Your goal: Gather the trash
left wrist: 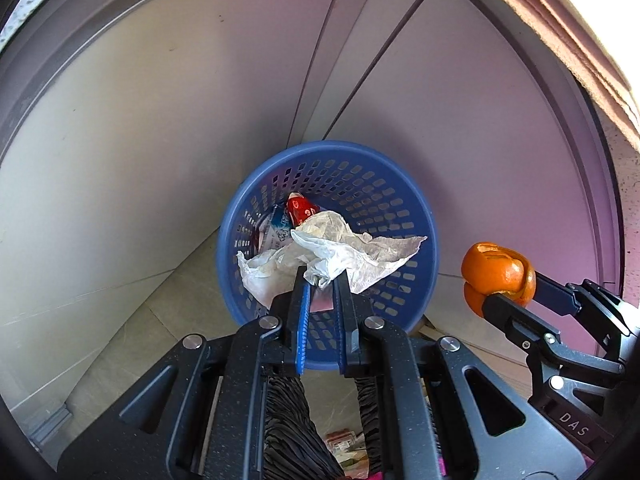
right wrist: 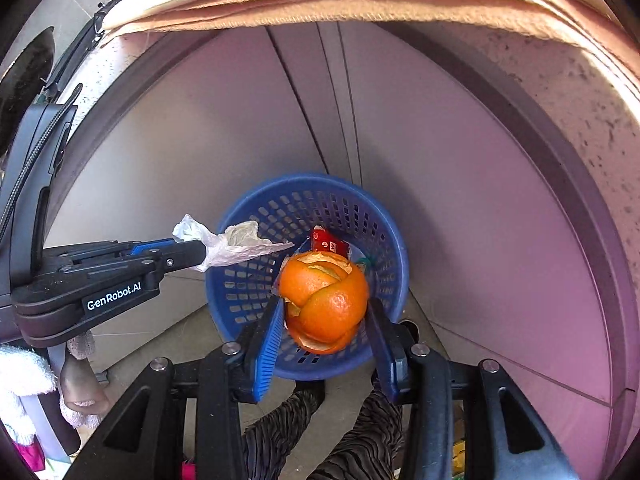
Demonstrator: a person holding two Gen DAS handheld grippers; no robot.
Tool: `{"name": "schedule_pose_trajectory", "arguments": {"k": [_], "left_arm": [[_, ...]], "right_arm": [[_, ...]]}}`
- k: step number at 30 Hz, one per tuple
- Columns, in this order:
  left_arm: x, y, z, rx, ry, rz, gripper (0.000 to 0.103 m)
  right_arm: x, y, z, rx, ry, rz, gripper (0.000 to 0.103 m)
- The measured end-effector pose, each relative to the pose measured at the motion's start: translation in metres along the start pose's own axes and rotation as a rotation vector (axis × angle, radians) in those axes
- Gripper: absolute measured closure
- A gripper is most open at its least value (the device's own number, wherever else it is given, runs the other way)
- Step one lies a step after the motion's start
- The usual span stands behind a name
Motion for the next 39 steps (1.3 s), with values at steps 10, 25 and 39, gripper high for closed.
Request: {"name": "schedule_pose_trajectory", "arguments": {"k": [10, 25, 39], "left_arm": [[0.001, -0.004, 0.002, 0.018, 0.010, 0.027, 0.071], [-0.020, -0.001, 0.006, 0.020, -0.016, 0.037, 0.071], [-0.089, -0.025, 0.016, 0.079, -0.149, 0.074, 0.071]], "right_arm": [[-0.006, 0.003, 0.001, -0.007, -0.004, -0.002, 0.055], [-0.026, -0.009, 0.006, 0.030, -0.020, 0.040, 0.049], [-0.092, -0.017, 0.021, 0.011, -0.136, 0.085, 0.043]]}}
Point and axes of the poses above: each gripper's, at about its wrist camera, not at the fingertips, and x roughly the way its jaws point, y to its left, z to its top, the point moved 4 cm from there along x, roughly the way its jaws point, and after that the axes turned 10 degrees about -z, right-handed, at the moved point
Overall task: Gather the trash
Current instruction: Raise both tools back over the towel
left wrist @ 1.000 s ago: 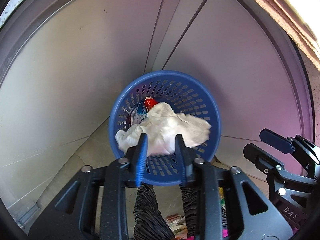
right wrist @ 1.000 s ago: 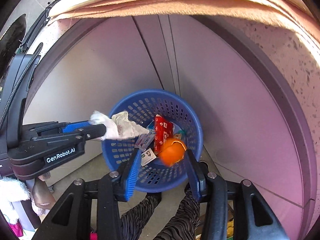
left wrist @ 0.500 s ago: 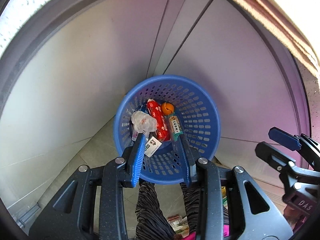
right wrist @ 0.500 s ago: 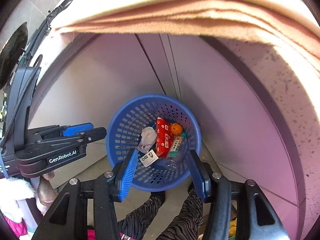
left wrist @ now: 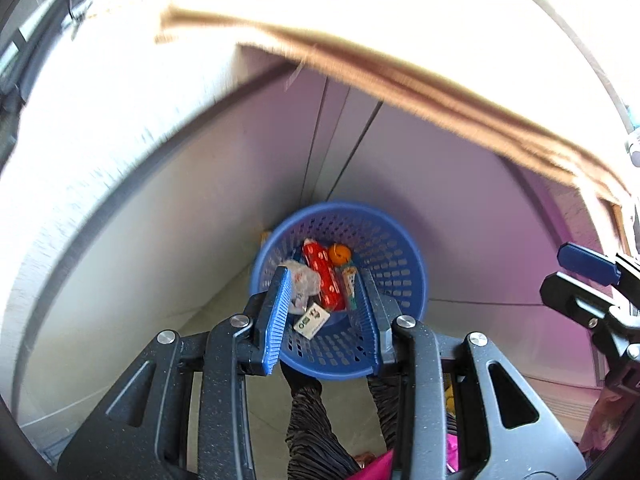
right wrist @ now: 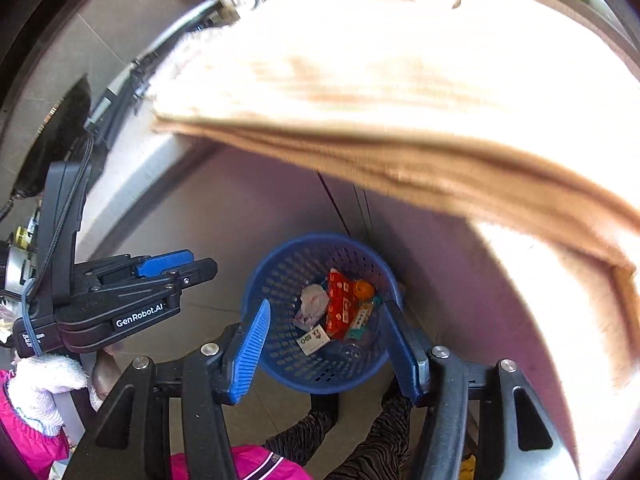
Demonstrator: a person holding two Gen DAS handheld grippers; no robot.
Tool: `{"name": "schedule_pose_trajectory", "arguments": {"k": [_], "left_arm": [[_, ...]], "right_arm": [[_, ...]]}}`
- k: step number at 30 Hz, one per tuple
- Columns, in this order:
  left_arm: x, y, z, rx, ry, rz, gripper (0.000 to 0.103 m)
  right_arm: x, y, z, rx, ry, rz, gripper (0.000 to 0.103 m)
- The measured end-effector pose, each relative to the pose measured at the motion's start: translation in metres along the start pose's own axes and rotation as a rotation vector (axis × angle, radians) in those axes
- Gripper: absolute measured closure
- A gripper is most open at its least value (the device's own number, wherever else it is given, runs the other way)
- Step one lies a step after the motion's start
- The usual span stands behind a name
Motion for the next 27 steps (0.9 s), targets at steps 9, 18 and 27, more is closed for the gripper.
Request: {"name": "schedule_pose_trajectory", "arguments": {"k": [9, 18, 27], "left_arm": [[-0.044, -0.020, 0.027, 0.004, -0.098, -0.009, 0.070], [-0.069, -0.038, 0.068, -0.012, -0.188, -0.023, 0.050], [-0.075, -0.067, 0.118, -0.064, -0.233, -0.056, 0.048]], "right_arm": [[-0.051, -0.015, 0.030, -0.020, -0.114, 0.008, 0.030], [-0.092, -0.054, 0.070, -0.012, -0.223, -0.016, 0.018], [-0.104, -0.110, 0.120, 0.033, -0.279, -0.034, 0.013]]}}
Point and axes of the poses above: each gripper's, at about its wrist camera, not at the fingertips, and x roughly the way its jaws point, y to its left, z to its top, the point moved 4 cm from there along x, roughly the way its jaws point, and after that the axes turned 10 degrees about -z, right-handed, at the moved point
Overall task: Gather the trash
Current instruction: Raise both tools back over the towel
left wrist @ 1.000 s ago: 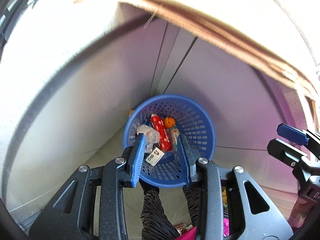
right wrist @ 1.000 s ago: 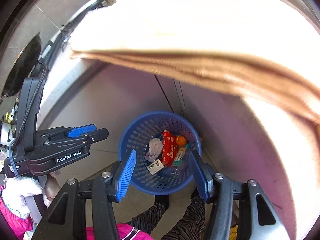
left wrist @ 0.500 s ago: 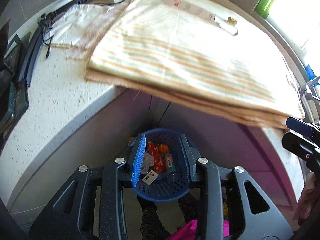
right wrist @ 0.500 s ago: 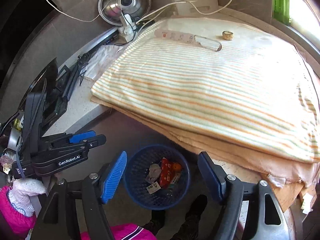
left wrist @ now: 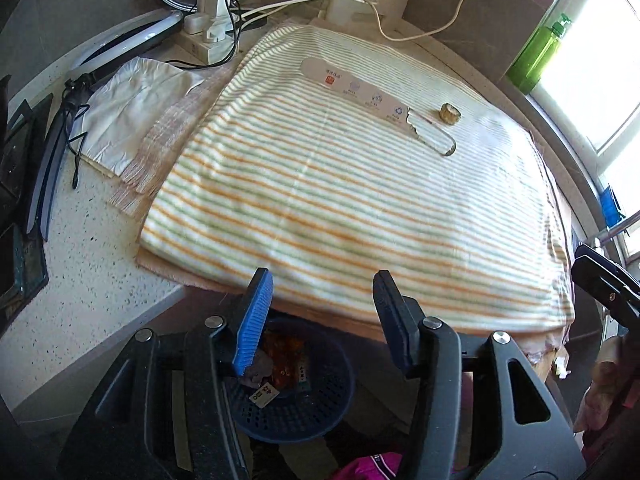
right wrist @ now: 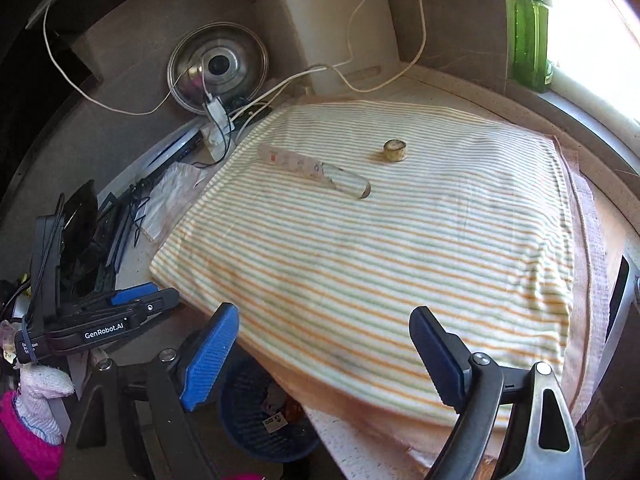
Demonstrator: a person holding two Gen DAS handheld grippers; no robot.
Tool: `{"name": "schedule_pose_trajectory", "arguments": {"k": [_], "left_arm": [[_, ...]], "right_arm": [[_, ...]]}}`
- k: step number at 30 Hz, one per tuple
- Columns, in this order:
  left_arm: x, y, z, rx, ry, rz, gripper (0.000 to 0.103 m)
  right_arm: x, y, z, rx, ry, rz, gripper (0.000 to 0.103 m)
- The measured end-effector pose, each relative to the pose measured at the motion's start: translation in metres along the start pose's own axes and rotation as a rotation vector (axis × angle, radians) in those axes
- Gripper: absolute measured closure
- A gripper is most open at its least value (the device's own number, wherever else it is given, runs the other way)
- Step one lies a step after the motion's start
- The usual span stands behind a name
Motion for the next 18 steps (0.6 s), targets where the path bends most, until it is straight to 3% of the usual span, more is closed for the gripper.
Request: {"name": "schedule_pose_trajectory", "arguments": {"k": [2, 18], "left_arm": [[0.004, -0.006, 0.011, -0.010, -0.013, -0.003, 0.042], [0.059, -0.032, 0.088, -0.167, -0.023, -0.044, 0.042]], "right_arm": [[0.003, -0.009, 0.012, 0.001, -0.011, -0.008, 0.011], [0.055, -0.064, 0.100, 0.014, -0.023, -0.014, 0.010]]}}
Point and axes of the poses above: each gripper's, at about its wrist camera, not at the fingertips, and x roughly the way its jaws point, y to its left, z to its top, the point moved 4 cm from there along x, roughly the way its jaws point, and after that the axes turned 10 degrees about -z, right-handed, at the moved point
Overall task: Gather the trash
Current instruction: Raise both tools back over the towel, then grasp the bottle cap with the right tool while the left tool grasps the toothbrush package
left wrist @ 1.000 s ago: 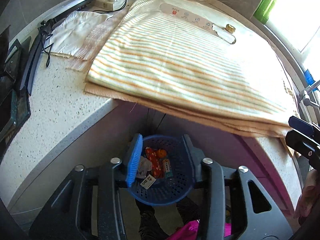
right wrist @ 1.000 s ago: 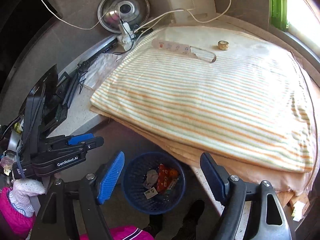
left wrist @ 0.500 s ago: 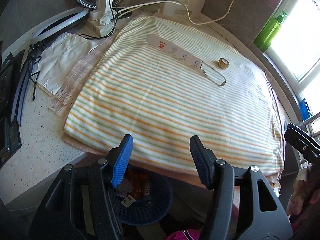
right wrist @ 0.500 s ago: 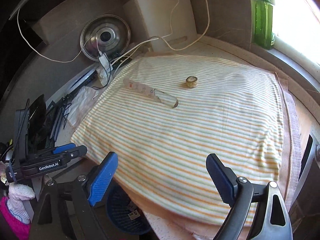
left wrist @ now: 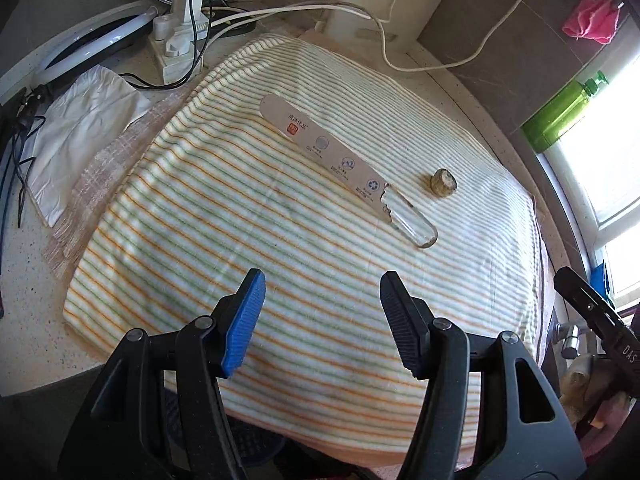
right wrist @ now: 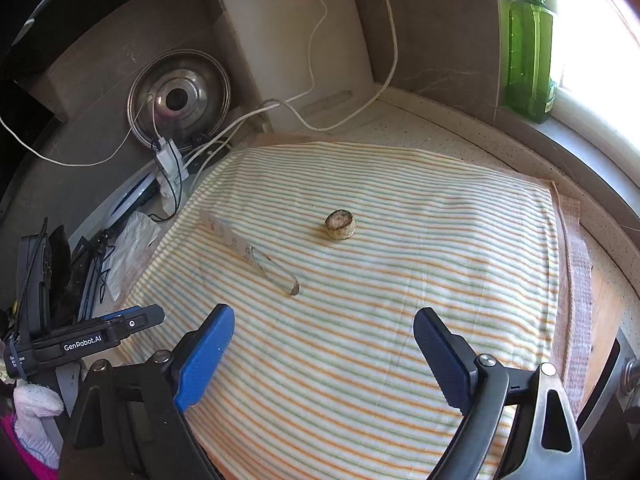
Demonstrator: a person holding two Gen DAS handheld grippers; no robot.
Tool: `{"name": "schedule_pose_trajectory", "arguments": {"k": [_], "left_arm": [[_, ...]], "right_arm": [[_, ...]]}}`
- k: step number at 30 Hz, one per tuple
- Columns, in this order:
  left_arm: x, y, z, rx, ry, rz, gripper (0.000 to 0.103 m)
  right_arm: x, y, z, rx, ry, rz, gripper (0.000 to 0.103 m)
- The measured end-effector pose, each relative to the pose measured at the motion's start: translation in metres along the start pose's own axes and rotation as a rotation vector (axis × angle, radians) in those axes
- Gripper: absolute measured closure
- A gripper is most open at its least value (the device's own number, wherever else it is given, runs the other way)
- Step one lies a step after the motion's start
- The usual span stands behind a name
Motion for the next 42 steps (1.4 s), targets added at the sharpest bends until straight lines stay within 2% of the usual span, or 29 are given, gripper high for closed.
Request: {"name": "schedule_pose_trajectory", "arguments": {"k": [11, 21, 29, 33, 36, 38, 42], "left_arm": [[0.044, -0.013, 0.049, -0.102, 0.013, -0.005, 0.042], [0.091, -0.012, 0.082, -0.173, 0.044, 0.065, 0.042], [0.114, -0.004, 0.094, -0.204, 0.057, 0.108, 0.042], [0.129, -0.004, 0.094, -0.201, 0.075, 0.106, 0.043], [0.131, -0.003, 0.094, -0.190, 0.061, 0.114, 0.051], [0.131, -0.001, 0.095, -0.187, 0.060, 0.111, 0.061], [0.130, 0.000, 0.096, -0.165, 0.065, 0.084, 0.067]], "right_arm": [[0.045, -0.017, 0.037, 0.001, 0.031, 0.012, 0.010], [0.082, -0.026, 0.052, -0.003, 0.065, 0.013, 0.010], [0.103, -0.021, 0.057, -0.013, 0.092, 0.046, 0.011], [0.116, -0.015, 0.059, -0.049, 0.104, 0.050, 0.016], [0.127, -0.011, 0.059, -0.067, 0.120, 0.057, 0.018], [0.135, -0.008, 0.059, -0.072, 0.132, 0.065, 0.018], [0.149, -0.004, 0.062, -0.081, 0.146, 0.066, 0.019]]}}
Point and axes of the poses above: each gripper's, at about its wrist camera, not at the fingertips, and x roughly the way its jaws point, y to its left, z to its top, the point moved 4 cm from there along x, roughly the way its jaws point, and after that the axes turned 10 degrees about -z, right-handed, at the moved point
